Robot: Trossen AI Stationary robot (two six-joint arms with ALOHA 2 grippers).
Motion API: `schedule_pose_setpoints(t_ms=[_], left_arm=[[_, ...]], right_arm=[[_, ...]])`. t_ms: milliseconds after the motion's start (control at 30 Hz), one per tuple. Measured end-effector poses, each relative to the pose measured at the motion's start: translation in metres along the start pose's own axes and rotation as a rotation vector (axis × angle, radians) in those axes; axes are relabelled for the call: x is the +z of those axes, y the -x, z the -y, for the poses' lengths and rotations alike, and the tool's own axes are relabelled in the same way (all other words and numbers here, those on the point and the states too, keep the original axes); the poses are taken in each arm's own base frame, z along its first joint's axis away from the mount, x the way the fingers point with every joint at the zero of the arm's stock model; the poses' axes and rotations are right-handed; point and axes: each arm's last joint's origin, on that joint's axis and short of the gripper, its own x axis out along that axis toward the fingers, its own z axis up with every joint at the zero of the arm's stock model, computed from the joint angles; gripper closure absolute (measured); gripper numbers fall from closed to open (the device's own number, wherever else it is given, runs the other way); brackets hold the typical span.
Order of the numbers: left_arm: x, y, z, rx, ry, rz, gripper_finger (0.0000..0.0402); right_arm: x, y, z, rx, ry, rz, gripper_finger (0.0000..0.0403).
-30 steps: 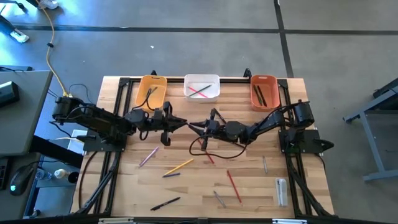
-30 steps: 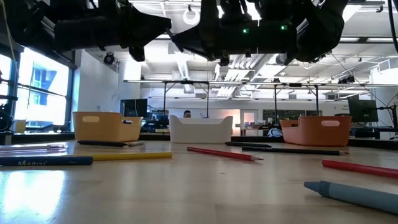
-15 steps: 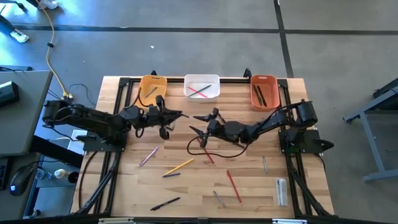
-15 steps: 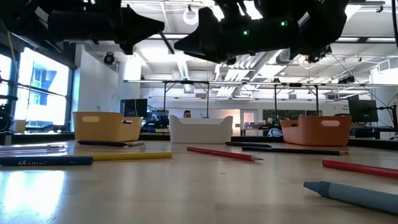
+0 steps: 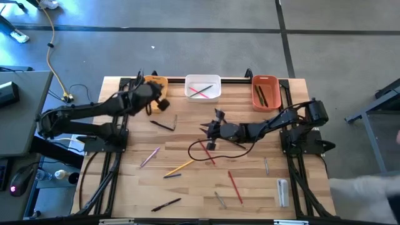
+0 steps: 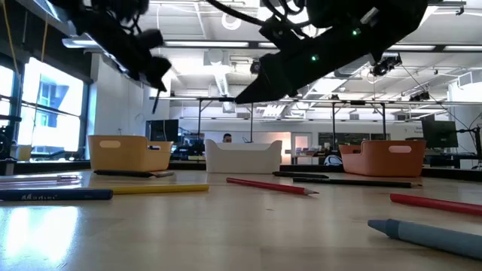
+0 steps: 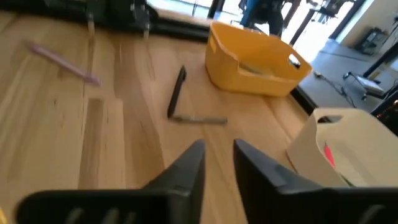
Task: Sort crayons/erasers/pens/pencils in bins
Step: Put the blue crayon into the yellow bin
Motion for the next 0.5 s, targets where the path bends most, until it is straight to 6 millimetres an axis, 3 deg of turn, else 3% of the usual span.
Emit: schedule_pose_setpoints(t_ms=[133,333,500], left_arm=[[-0.003,-0.030,-0.020,0.030,0.031,-0.119,0.0399],[-0.014,-0.073,-0.032,-0.029,0.053,-0.290,0.0397],[-0.021,-0.090,-0.033,-0.035,-0.016,-0.436,0.0396]], right_arm=[[-0.009,0.002,-0.001,0.013,0.011,-0.020,0.0396],[-0.019,0.005,-0.001,0.015,-0.005,-0.025,0.0390],[-0.023,0.005,0.000,0.039,0.015,-0.018,0.0400]])
